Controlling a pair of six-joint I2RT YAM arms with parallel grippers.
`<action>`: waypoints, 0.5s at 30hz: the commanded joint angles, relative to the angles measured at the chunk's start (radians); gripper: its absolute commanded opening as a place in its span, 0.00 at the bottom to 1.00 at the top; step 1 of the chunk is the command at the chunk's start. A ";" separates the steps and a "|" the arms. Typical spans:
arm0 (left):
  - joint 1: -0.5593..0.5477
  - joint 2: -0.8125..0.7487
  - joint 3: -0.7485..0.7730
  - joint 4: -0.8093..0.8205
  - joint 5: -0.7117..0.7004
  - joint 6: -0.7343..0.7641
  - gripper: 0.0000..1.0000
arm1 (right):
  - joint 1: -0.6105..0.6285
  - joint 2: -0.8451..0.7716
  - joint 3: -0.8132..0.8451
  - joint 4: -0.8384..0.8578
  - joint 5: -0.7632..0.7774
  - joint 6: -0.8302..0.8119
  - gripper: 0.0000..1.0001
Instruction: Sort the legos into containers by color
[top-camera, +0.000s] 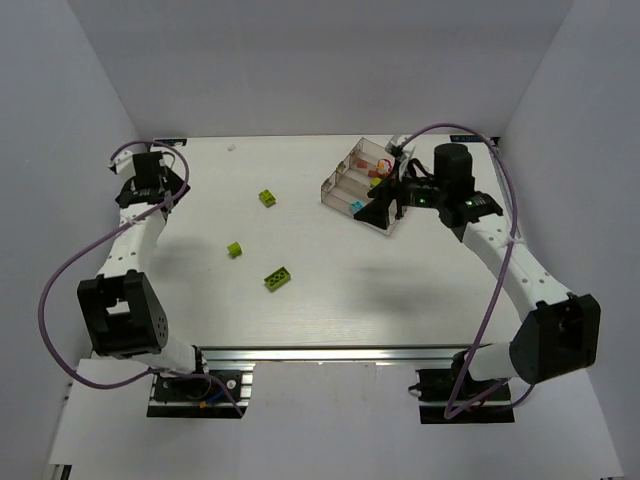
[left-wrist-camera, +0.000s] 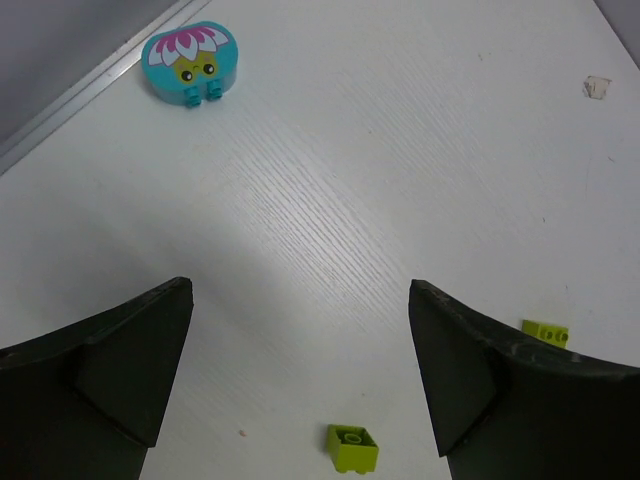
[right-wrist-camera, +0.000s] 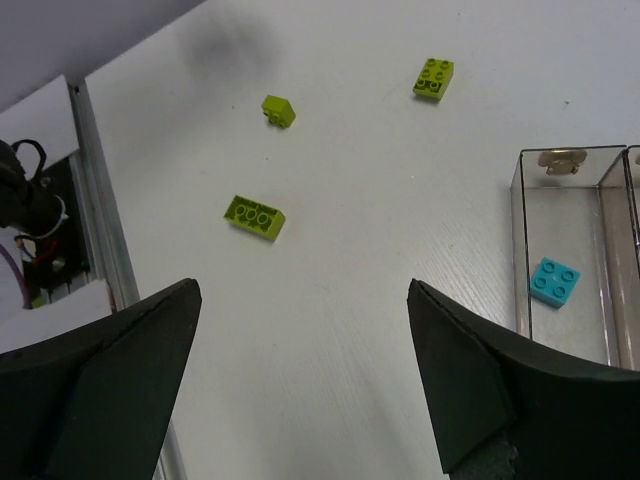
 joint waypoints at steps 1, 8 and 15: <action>0.063 -0.084 -0.058 0.116 0.160 0.147 0.98 | -0.037 -0.057 -0.040 0.116 -0.114 0.133 0.89; 0.192 -0.005 -0.092 0.179 0.189 0.281 0.98 | -0.094 -0.122 -0.052 0.096 -0.128 0.122 0.89; 0.283 0.115 -0.017 0.150 0.242 0.321 0.98 | -0.117 -0.106 -0.066 0.111 -0.175 0.132 0.89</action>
